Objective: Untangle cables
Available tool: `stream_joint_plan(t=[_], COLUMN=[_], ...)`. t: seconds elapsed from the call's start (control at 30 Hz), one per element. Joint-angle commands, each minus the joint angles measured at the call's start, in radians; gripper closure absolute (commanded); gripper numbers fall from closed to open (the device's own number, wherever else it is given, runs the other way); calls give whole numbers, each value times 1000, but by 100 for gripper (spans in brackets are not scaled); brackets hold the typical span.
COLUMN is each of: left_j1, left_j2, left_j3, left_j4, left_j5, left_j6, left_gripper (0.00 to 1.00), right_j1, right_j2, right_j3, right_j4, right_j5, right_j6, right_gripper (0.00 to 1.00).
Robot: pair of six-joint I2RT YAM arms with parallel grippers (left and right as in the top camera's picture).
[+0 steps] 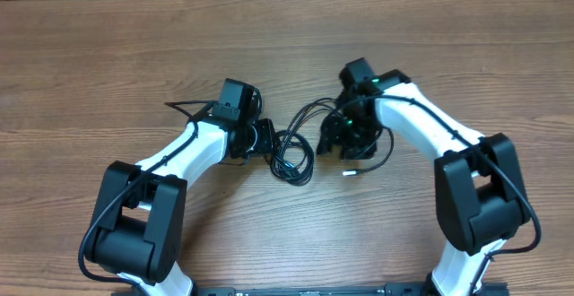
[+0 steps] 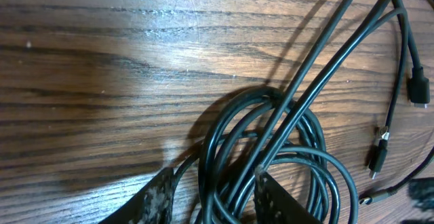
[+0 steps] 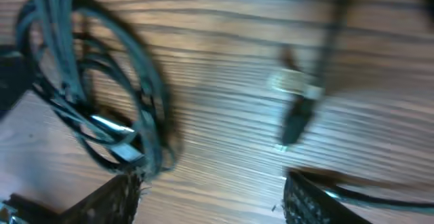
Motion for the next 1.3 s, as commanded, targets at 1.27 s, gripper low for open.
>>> stream_joint_plan(t=[1.27], left_j1=[-8], left_j2=[40], left_j3=[-8], left_j4=[-8], left_j5=[-37], left_j6=[-3], left_gripper=[77], right_j1=[253], right_j2=[58], right_j3=[-6], right_j4=[135], right_j5=[266], right_j6=[392], right_gripper=[58])
